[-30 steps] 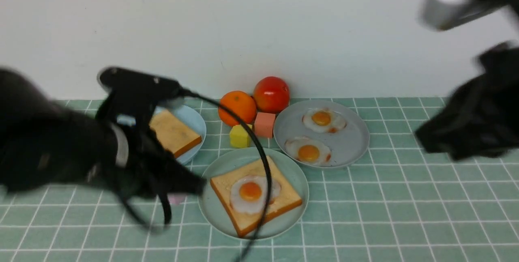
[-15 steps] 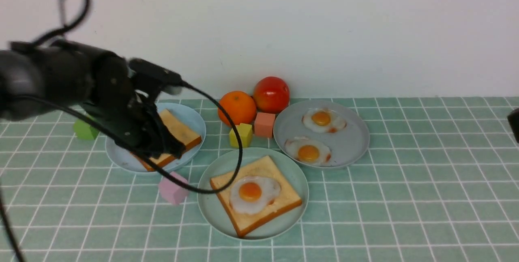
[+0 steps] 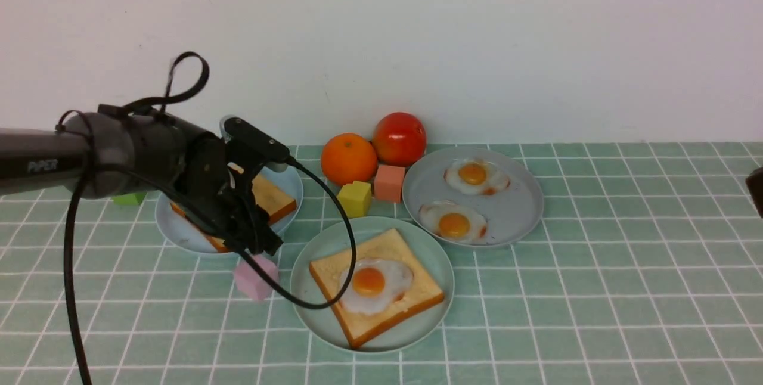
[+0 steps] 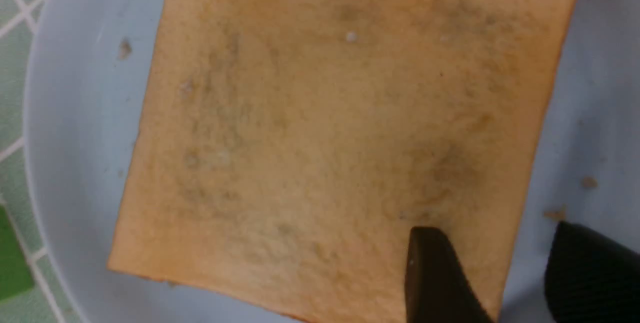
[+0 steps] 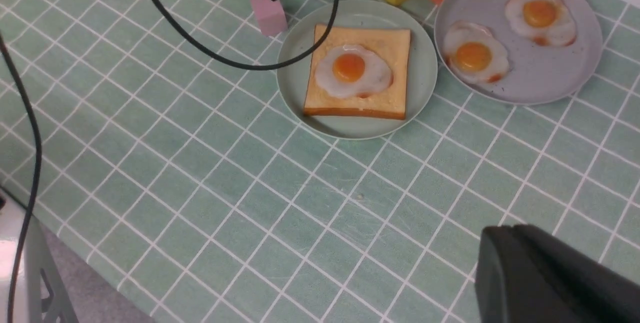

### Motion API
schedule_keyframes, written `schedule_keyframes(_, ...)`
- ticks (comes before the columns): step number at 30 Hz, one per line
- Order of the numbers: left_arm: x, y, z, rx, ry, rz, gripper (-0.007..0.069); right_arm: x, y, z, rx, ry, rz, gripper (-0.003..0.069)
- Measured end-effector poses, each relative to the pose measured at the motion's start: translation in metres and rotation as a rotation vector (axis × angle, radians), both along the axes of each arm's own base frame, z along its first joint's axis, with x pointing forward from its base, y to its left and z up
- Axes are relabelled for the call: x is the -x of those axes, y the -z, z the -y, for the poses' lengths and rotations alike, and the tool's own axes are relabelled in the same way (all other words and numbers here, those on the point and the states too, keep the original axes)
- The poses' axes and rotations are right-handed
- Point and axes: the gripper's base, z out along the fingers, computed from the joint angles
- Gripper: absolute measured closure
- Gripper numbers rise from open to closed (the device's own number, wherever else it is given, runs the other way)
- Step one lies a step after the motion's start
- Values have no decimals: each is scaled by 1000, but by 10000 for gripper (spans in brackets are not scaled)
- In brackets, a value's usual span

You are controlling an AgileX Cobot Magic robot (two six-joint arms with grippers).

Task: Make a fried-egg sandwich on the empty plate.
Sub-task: Use the left arm to grab a slice of bread

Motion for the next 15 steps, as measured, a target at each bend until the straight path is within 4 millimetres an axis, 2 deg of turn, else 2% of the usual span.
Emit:
schedule_keyframes(4,-2,2,0,-7,6,2,382,1,0,-1,-11,-6,-8,638)
schedule_keyframes(7,-3,5,0,-13,9,-2,474,1,0,-1,-14,-9,-13,637)
schedule_keyframes(8,-3,4,0,-14,10,-1,479,1,0,-1,-14,-9,-13,636)
schedule_keyframes(11,-4,3,0,-15,10,2,576,1,0,-1,-13,-10,-17,634)
schedule_keyframes(15,-5,-3,0,-15,-3,-3,597,2,0,-1,-13,-11,-19,628)
